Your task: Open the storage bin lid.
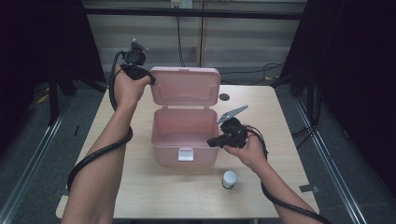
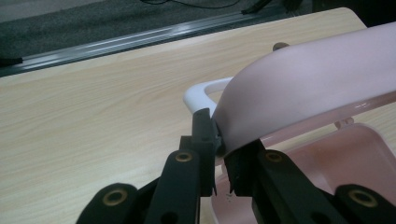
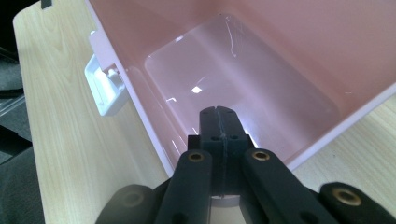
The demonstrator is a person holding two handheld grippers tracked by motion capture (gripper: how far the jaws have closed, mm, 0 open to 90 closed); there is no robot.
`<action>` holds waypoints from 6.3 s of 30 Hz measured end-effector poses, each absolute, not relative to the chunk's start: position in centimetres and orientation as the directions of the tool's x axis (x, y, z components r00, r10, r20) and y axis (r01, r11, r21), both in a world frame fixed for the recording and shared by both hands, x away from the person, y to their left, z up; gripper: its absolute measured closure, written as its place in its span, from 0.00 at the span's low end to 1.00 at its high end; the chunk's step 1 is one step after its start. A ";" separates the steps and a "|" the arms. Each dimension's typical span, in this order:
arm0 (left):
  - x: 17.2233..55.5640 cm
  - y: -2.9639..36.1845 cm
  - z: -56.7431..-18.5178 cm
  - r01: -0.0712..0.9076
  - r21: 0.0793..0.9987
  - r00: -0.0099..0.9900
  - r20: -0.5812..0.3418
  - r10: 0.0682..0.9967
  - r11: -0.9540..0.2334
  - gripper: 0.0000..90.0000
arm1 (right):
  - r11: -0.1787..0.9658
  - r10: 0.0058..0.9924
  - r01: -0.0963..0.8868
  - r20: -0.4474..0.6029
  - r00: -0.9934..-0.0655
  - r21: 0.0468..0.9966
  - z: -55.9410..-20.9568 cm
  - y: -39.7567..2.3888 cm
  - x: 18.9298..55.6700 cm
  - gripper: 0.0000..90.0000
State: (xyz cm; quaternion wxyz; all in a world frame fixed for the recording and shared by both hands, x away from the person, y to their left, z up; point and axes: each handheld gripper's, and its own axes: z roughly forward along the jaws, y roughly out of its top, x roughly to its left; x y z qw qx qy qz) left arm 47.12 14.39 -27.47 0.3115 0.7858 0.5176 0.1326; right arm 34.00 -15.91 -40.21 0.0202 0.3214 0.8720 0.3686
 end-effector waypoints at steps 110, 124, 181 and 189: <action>55.0 14.1 -37.8 0.827 0.532 0.339 -0.216 0.916 -0.181 0.91 | 0.525 0.520 0.535 0.249 -0.817 0.661 -40.3 -16.4 33.1 1.00; 54.7 14.4 -38.5 0.839 0.514 0.330 -0.216 0.919 -0.180 0.90 | 0.525 0.519 0.535 0.249 -0.818 0.662 -40.2 -16.4 32.7 1.00; 46.7 20.3 -37.2 0.830 0.525 0.340 -0.204 0.918 -0.191 0.42 | 0.474 0.633 0.550 0.168 -0.755 0.688 -37.0 -18.0 31.3 0.66; 45.4 21.3 -38.2 0.822 0.532 0.363 -0.209 0.908 -0.206 0.39 | 0.457 0.653 0.570 0.178 -0.736 0.683 -37.2 -19.2 31.2 0.55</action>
